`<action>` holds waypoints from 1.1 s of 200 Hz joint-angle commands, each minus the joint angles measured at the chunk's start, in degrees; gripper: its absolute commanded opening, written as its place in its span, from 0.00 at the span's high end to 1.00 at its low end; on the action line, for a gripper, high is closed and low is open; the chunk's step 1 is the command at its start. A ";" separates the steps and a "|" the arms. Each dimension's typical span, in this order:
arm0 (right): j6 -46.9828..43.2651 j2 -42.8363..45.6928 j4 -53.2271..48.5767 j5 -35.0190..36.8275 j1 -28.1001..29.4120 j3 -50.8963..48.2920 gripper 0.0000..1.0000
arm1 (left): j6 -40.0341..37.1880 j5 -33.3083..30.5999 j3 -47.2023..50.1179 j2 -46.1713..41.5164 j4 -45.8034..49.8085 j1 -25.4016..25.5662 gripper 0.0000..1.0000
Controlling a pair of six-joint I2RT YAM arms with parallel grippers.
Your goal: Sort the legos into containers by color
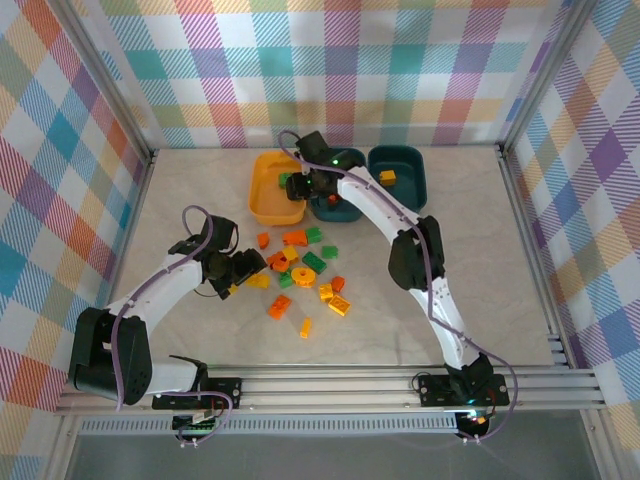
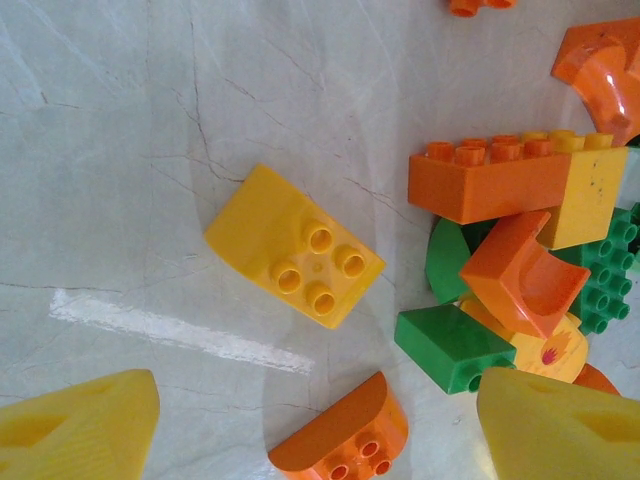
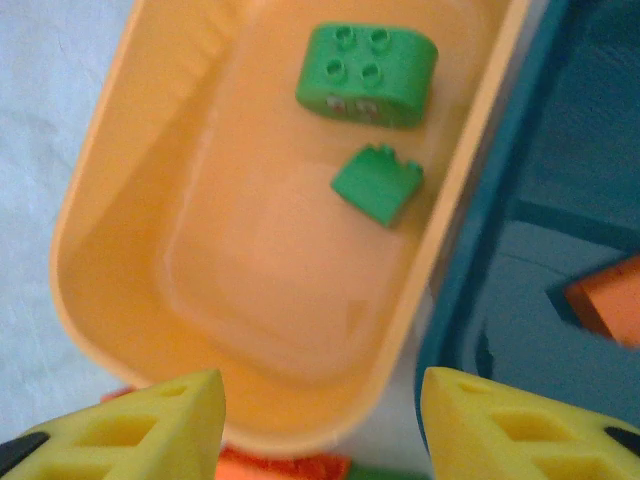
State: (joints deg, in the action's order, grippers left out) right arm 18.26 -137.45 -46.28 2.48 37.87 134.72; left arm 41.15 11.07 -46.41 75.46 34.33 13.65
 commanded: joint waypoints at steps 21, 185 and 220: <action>-5.45 24.23 9.76 3.06 3.15 -35.26 0.44 | 1.79 2.47 -0.34 -0.13 -1.15 -1.08 0.17; -9.12 33.13 9.29 -1.25 14.28 -69.14 0.32 | 4.20 13.96 1.20 -0.47 -22.55 -0.38 0.09; -8.70 33.12 8.91 2.73 14.99 -69.96 0.49 | 3.86 13.70 0.54 0.07 -22.29 -0.38 0.09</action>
State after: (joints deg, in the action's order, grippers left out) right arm 10.13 -104.12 -36.51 1.83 52.03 65.41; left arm 46.50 24.25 -44.07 75.46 10.57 13.37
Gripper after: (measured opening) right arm 0.579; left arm 0.908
